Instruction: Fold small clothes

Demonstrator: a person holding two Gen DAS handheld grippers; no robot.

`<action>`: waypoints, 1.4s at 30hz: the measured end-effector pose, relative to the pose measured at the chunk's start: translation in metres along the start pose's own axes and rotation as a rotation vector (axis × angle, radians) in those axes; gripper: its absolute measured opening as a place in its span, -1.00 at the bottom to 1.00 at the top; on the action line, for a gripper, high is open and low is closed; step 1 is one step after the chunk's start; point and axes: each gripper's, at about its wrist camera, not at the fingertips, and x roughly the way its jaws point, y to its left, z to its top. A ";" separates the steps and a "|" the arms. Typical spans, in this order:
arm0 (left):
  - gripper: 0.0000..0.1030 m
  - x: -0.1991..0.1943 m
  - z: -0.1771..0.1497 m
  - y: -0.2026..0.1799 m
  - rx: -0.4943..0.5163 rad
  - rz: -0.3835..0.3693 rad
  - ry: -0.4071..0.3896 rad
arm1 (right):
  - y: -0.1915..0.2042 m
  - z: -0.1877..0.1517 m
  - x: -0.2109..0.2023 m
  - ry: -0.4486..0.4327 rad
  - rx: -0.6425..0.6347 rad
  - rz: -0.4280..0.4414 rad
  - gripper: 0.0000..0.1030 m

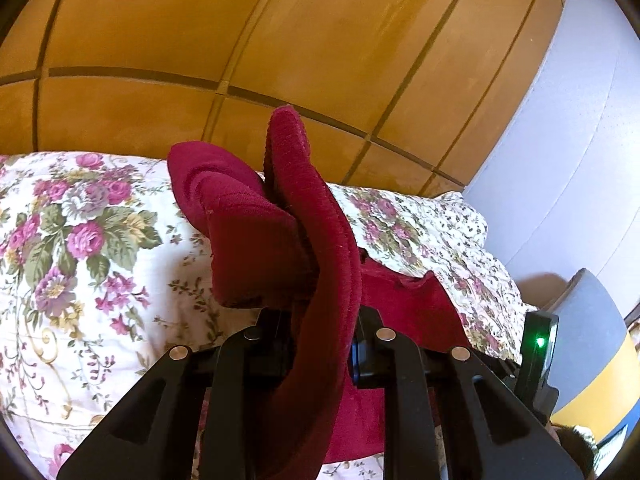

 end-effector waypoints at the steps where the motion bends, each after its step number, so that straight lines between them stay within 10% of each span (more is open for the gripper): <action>1: -0.63 0.001 0.000 -0.003 0.004 -0.005 0.001 | -0.008 0.002 0.000 0.006 0.034 0.017 0.96; 22: -0.64 0.039 -0.013 -0.084 0.188 -0.118 0.052 | -0.083 0.014 -0.016 0.005 0.332 0.057 0.96; 34: -0.62 0.096 -0.043 -0.131 0.234 -0.137 0.131 | -0.099 0.025 -0.038 -0.118 0.463 0.334 0.96; 36: -0.50 0.107 -0.056 -0.141 0.298 -0.122 0.161 | -0.104 0.025 -0.036 -0.121 0.503 0.385 0.96; 40: 0.54 0.097 -0.071 -0.143 0.308 -0.231 0.149 | -0.118 0.022 -0.028 -0.084 0.607 0.530 0.96; 42: 0.61 0.078 -0.075 -0.141 0.290 -0.319 0.127 | -0.121 0.021 -0.024 -0.067 0.642 0.580 0.96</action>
